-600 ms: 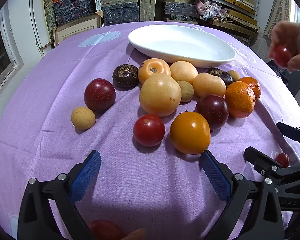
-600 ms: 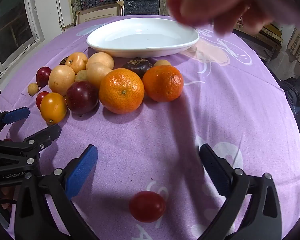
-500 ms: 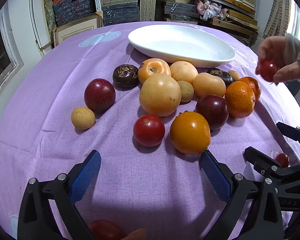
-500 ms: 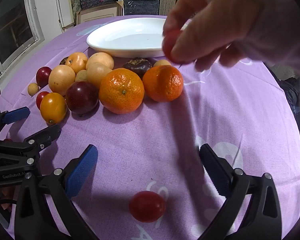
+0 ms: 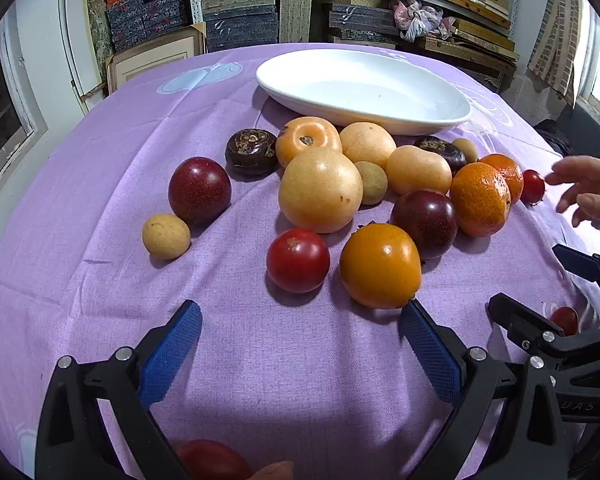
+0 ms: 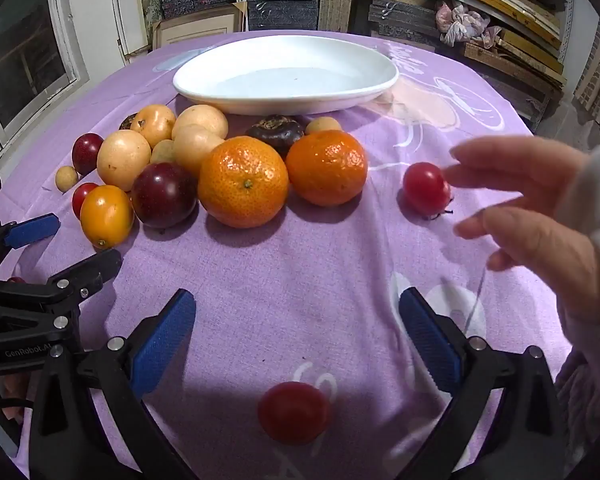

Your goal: Organize fruits

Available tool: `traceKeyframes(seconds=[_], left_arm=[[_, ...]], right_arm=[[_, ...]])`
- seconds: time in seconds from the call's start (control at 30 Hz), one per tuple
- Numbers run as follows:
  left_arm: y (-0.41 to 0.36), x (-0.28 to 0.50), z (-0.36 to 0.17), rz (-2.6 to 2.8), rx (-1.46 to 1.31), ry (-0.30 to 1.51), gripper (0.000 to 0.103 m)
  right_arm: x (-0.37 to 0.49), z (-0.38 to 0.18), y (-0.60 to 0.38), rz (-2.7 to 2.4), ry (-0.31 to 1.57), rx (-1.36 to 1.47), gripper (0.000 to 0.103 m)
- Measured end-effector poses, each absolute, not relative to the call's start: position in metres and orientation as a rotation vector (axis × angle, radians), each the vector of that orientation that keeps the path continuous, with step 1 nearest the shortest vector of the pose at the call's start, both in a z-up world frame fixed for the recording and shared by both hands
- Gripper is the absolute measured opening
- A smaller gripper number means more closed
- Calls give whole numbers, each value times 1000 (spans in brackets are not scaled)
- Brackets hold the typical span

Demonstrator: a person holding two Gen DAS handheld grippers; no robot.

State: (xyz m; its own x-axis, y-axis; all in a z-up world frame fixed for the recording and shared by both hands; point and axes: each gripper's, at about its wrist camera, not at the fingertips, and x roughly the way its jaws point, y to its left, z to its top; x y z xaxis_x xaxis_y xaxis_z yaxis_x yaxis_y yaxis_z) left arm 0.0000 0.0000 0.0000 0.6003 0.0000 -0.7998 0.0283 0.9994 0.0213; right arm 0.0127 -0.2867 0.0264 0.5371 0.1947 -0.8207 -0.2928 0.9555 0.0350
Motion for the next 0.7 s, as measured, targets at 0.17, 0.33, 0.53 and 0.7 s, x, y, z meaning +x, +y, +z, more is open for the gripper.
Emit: traceKeyframes(seconds=[0.17, 0.33, 0.53, 0.7], left_arm=[[0, 0, 0, -16, 33, 927, 100], [0, 0, 0, -16, 33, 927, 100], [0, 0, 0, -16, 33, 927, 100], [0, 0, 0, -16, 33, 927, 100]], right_arm=[[12, 27, -287, 291, 961, -111, 99], [11, 27, -287, 291, 961, -111, 99], [11, 27, -287, 291, 961, -111, 99], [11, 27, -287, 291, 961, -111, 99]])
